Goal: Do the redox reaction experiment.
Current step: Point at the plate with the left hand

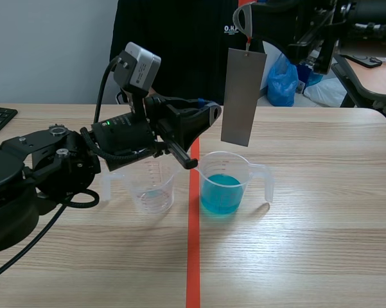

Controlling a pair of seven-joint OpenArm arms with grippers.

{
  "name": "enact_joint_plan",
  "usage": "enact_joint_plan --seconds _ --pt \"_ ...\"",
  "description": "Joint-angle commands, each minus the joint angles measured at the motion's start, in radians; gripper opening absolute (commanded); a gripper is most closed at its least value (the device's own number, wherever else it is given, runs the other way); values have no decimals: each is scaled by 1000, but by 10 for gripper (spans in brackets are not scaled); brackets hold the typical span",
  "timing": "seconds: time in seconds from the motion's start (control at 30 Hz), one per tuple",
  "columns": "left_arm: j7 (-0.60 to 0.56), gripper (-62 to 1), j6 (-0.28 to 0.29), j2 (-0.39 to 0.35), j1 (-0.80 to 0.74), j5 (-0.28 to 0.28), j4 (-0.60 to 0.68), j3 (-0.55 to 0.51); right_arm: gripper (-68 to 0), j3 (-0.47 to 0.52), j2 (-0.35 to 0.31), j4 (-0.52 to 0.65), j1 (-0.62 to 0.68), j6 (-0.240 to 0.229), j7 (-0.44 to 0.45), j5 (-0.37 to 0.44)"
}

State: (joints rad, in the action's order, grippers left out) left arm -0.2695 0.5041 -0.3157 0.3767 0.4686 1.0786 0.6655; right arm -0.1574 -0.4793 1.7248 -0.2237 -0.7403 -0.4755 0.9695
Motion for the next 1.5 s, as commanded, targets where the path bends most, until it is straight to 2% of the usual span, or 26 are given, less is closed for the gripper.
enact_joint_plan --seconds 0.0,1.17,1.47 --pt "-16 -571 -7 11 9 6 12 -2 -660 5 -8 2 -28 -5 22 11" --pt "-2 -571 -23 10 8 6 12 -2 -660 5 -8 2 -28 -5 22 11" --pt "-2 -571 -36 -15 7 -2 12 -2 -660 5 -8 2 -28 -5 22 11"
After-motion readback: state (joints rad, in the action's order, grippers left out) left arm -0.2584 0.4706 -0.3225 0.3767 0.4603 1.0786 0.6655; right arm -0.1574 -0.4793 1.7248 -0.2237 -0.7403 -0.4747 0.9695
